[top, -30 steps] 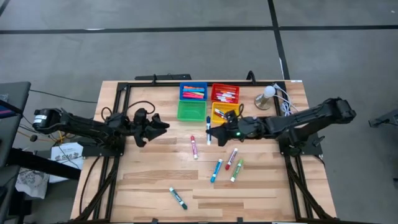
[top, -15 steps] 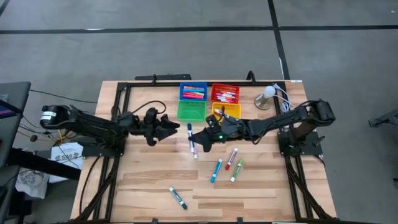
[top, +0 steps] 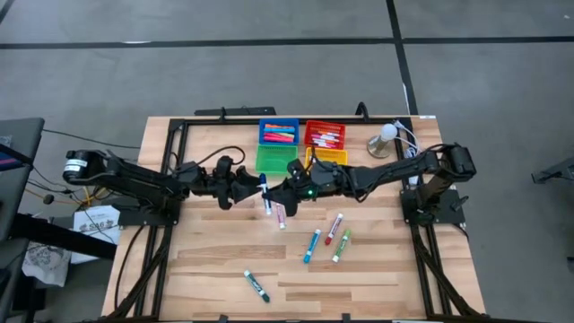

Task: Pick & Place Markers
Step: Put the large dark blue marker into the green basket

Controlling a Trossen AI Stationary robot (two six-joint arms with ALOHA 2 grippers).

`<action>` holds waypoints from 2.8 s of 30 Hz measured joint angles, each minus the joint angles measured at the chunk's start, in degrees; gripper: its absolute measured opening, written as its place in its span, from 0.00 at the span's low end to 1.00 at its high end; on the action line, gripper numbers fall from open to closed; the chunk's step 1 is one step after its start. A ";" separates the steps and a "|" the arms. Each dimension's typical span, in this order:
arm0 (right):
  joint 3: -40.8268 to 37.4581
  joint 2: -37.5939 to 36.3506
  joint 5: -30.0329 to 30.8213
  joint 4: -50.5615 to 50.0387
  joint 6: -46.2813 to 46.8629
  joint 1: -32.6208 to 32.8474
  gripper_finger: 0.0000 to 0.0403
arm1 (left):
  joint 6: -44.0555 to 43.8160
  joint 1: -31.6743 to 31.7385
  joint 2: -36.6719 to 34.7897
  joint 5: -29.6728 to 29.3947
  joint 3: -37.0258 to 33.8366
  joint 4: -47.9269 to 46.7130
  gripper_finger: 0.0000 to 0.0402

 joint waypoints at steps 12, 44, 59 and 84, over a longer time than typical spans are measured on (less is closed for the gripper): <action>0.00 -0.09 -0.48 -1.25 0.01 0.09 0.14 | 0.15 0.00 -0.17 -2.52 -0.06 -0.02 0.58; -0.07 -0.14 0.22 -2.99 -0.88 -0.72 0.14 | -2.61 0.02 8.17 -0.44 6.45 -0.50 0.43; -0.07 -0.15 -1.33 -3.17 -2.69 -0.65 0.28 | -2.43 0.00 7.15 -0.15 6.45 -0.54 0.15; -0.11 -3.10 -5.31 -30.32 -15.29 3.05 0.48 | -0.84 2.84 7.11 3.92 6.41 -12.40 0.15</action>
